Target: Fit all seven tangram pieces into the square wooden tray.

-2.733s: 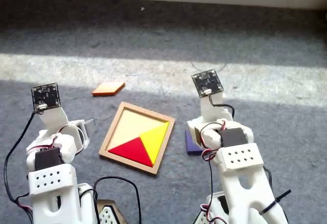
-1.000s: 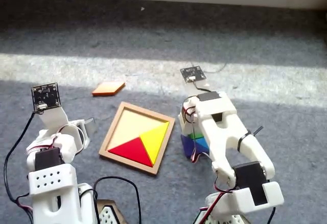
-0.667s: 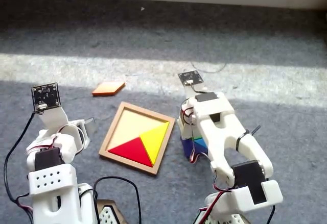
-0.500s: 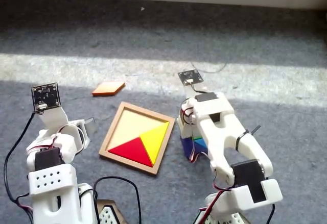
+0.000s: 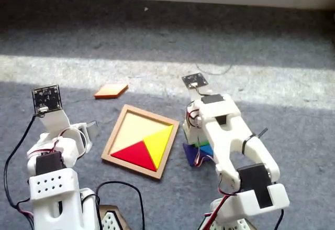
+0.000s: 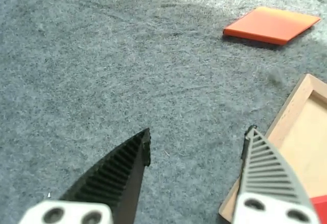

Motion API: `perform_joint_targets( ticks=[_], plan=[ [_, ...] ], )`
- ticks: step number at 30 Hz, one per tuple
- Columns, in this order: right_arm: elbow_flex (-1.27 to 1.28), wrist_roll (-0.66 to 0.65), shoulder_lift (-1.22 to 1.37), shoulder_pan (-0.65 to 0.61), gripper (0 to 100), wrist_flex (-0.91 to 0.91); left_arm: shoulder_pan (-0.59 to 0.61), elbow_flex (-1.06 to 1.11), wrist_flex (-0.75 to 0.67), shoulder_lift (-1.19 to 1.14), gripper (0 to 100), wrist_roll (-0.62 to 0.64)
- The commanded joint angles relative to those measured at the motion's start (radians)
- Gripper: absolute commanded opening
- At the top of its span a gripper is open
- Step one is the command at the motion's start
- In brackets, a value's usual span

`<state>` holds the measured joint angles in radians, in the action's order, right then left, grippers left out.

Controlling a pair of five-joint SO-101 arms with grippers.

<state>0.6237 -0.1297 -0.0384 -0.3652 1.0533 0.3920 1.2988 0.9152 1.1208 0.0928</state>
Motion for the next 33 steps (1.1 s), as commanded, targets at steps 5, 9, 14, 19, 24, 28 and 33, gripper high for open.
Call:
perform_joint_targets(
  ticks=[5,9,14,19,24,28,33],
  plan=[
    [-0.021,-0.012,-0.325,-0.048,9.1,0.108,-0.010,-0.002,-0.012,0.016,29,-0.006],
    [-0.022,-0.012,-0.358,-0.147,9.1,0.117,-0.010,-0.002,-0.012,0.016,29,-0.006],
    [-0.022,-0.011,-0.357,-0.288,9.1,0.027,-0.008,-0.002,-0.014,0.016,29,-0.005],
    [-0.022,0.054,-0.355,-0.384,9.1,-0.107,-0.008,-0.002,-0.015,0.016,29,-0.003],
    [-0.073,0.066,-0.248,-0.467,9.1,-0.162,-0.008,-0.002,-0.017,0.016,29,-0.005],
    [-0.199,0.066,-0.061,-0.475,9.1,-0.160,-0.008,-0.002,-0.017,0.016,29,-0.006],
    [-0.343,0.066,0.142,-0.476,9.1,-0.159,-0.008,-0.002,-0.017,0.016,29,-0.006]
  ],
)
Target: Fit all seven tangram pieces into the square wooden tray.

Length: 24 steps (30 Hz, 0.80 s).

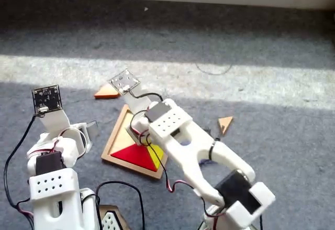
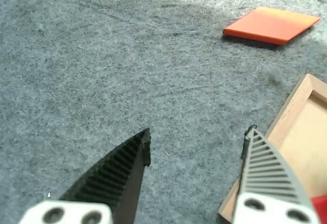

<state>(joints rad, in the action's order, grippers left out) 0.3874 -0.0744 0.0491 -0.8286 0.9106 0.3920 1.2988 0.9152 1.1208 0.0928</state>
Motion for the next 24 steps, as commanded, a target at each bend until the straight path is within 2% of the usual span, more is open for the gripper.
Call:
perform_joint_targets(
  ticks=[1,10,13,17,20,24],
  plan=[
    [-0.125,0.011,0.082,-0.012,9.1,-0.016,-0.008,-0.002,-0.017,0.016,29,-0.006],
    [-0.157,0.012,0.153,-0.012,9.1,-0.013,-0.010,-0.002,-0.017,0.016,29,-0.006],
    [-0.160,0.015,0.157,-0.010,9.1,0.042,-0.010,-0.002,-0.017,0.016,29,-0.006],
    [-0.160,0.118,0.159,-0.012,9.1,0.090,-0.010,-0.002,-0.017,0.016,29,-0.006],
    [-0.156,0.129,0.160,-0.013,9.4,0.091,-0.010,-0.002,-0.017,0.016,29,-0.006],
    [-0.156,0.130,0.160,-0.013,19.9,0.108,-0.010,-0.002,-0.017,0.016,29,-0.006]
  ],
)
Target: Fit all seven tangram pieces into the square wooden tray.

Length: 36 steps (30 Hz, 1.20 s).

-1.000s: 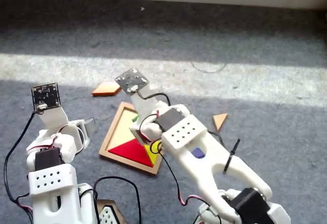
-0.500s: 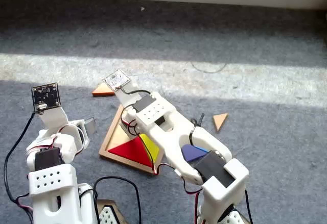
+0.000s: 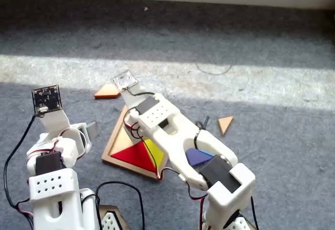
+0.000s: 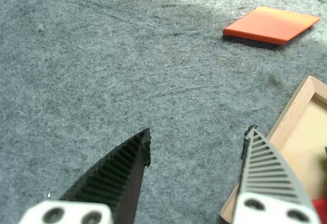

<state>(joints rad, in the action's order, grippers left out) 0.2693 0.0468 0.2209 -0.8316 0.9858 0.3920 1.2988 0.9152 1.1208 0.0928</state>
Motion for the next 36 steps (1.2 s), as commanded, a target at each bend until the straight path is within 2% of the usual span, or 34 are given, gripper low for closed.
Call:
perform_joint_targets(
  ticks=[1,4,14,22,26,36],
  plan=[
    [-0.042,0.009,-0.012,-0.012,22.8,0.044,-0.010,-0.002,-0.017,0.016,29,-0.006],
    [-0.044,0.009,-0.018,-0.033,27.6,0.073,-0.010,-0.002,-0.017,0.016,29,-0.006],
    [-0.051,0.003,-0.033,-0.067,27.5,0.143,-0.012,-0.002,-0.017,0.016,29,-0.006],
    [-0.015,-0.006,-0.297,-0.048,27.5,0.203,-0.012,-0.002,-0.018,0.016,29,-0.006],
    [0.062,-0.071,-0.433,0.022,27.5,0.220,-0.012,-0.002,-0.018,0.016,29,-0.006],
    [0.182,-0.153,-0.647,0.354,27.5,0.374,-0.012,-0.002,-0.018,0.016,29,-0.006]
  ],
)
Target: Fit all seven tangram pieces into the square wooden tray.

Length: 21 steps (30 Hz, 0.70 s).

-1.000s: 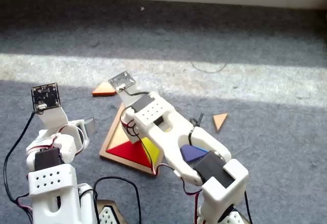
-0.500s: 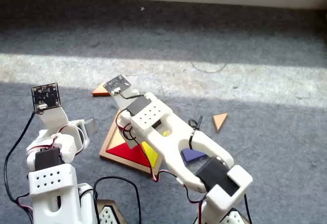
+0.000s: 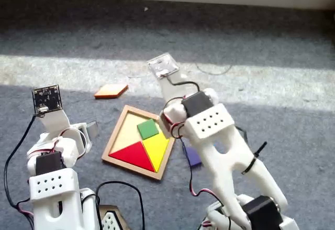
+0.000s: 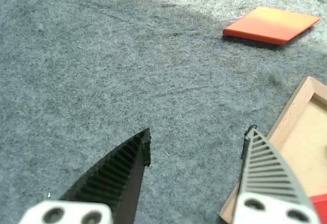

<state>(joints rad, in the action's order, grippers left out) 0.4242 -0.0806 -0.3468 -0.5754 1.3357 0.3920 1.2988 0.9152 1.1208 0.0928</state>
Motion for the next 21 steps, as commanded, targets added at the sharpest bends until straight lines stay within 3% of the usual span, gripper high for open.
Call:
perform_joint_targets(
  ticks=[1,5,14,21],
  plan=[
    [0.050,-0.028,-0.093,0.131,27.5,0.022,-0.012,-0.002,-0.018,0.016,29,-0.006],
    [0.160,-0.058,-0.131,0.228,27.5,-0.021,-0.012,-0.002,-0.018,0.016,29,-0.006],
    [0.403,-0.002,-0.130,0.348,27.5,-0.334,-0.012,-0.002,-0.018,0.016,29,-0.006],
    [0.430,0.023,-0.130,0.308,27.5,-0.246,-0.012,-0.002,-0.018,0.016,29,-0.006]
  ],
)
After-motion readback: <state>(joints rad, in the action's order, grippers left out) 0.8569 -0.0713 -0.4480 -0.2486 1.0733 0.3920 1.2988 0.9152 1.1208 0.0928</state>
